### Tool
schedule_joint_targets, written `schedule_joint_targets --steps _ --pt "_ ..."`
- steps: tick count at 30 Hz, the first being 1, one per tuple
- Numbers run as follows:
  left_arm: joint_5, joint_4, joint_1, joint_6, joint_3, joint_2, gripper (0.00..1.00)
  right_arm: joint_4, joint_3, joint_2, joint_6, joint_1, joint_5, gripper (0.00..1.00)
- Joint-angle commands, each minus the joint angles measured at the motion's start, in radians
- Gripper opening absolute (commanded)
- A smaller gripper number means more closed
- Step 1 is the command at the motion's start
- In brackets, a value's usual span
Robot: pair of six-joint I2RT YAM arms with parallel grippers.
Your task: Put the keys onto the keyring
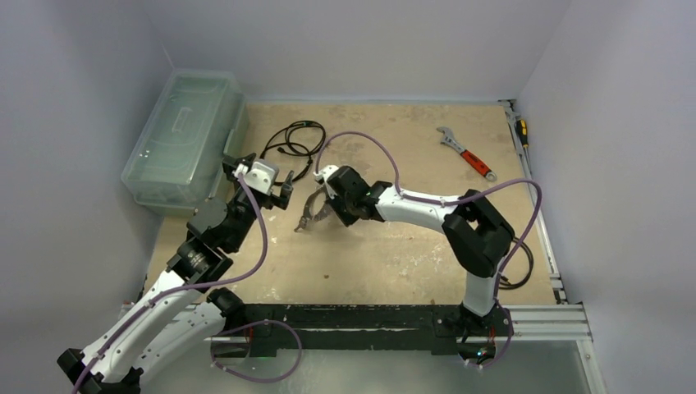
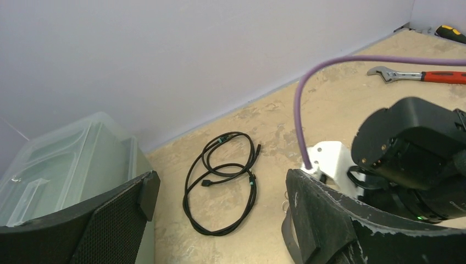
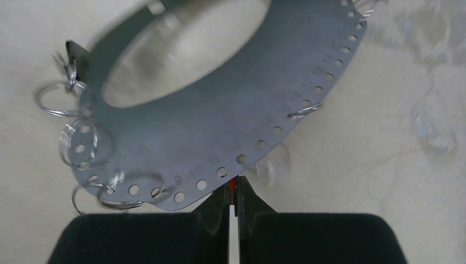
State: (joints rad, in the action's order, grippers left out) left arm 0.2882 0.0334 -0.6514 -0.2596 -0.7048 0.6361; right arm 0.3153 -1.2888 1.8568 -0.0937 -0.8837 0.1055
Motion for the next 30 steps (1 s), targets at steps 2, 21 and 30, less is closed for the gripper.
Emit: schedule_joint_targets --steps 2,21,30 --pt "-0.01 0.008 -0.005 -0.02 0.005 0.005 0.88 -0.031 0.094 -0.092 -0.024 0.015 0.001 0.0" --pt "-0.014 0.0 -0.005 -0.024 0.003 0.01 0.86 0.21 0.095 -0.056 -0.01 0.015 -0.041 0.0" --pt "-0.014 -0.001 -0.005 -0.024 0.002 0.008 0.86 0.269 0.121 -0.134 -0.039 0.015 -0.021 0.43"
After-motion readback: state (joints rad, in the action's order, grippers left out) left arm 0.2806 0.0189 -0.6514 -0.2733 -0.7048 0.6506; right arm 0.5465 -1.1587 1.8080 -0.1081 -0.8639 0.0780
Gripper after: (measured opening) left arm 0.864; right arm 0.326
